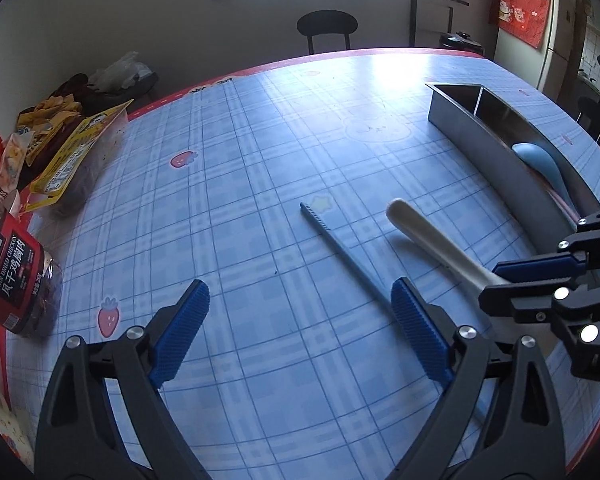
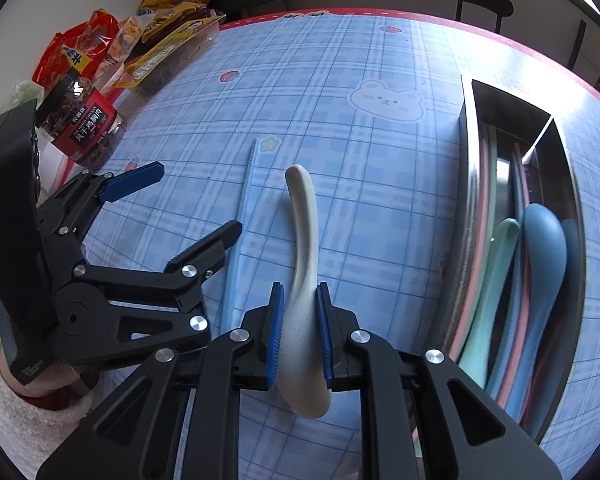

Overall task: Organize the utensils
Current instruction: 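Close the left gripper on the blue chopstick while the right gripper holds the white spoon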

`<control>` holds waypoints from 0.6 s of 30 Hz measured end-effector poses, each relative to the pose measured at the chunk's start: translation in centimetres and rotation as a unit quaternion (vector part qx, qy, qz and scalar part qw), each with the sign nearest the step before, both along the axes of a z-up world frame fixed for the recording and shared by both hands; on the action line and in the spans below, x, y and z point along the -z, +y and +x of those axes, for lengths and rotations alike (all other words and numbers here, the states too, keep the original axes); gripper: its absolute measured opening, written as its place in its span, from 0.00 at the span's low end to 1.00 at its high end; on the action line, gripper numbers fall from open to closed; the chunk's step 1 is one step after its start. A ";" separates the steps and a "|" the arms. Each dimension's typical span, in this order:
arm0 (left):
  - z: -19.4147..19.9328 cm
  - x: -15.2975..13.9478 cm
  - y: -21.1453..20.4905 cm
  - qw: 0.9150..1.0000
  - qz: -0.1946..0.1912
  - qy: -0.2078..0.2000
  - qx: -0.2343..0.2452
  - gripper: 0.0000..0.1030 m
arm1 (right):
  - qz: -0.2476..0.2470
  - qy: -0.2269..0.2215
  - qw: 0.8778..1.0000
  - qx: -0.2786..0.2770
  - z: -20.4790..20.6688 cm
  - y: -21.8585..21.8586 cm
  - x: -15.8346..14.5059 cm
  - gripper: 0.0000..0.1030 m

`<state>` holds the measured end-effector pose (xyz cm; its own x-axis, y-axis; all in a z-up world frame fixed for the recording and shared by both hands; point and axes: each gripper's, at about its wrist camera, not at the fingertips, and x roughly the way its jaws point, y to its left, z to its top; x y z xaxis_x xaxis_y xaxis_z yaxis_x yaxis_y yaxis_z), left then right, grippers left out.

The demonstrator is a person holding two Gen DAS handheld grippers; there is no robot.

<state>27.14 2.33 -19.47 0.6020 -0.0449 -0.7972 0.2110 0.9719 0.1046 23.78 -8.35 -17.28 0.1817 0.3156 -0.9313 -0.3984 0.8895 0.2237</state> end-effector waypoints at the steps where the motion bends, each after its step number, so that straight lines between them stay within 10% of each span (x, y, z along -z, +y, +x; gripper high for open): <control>1: 0.1 0.1 0.0 1.000 -0.002 0.003 0.000 0.89 | -0.001 0.000 1.000 0.001 0.0 -0.1 0.0 0.16; 14: -0.2 0.2 -1.6 0.997 0.051 0.014 0.051 0.85 | 0.004 0.000 1.000 0.020 0.4 -1.0 0.0 0.16; 17: -1.2 -0.2 -1.1 0.996 0.063 0.014 0.064 0.53 | 0.003 -0.002 1.000 0.021 0.3 -1.0 0.0 0.16; 18: -1.4 -0.2 -0.9 0.995 0.080 0.016 0.064 0.25 | 0.003 -0.002 1.000 0.022 0.2 -1.0 0.0 0.16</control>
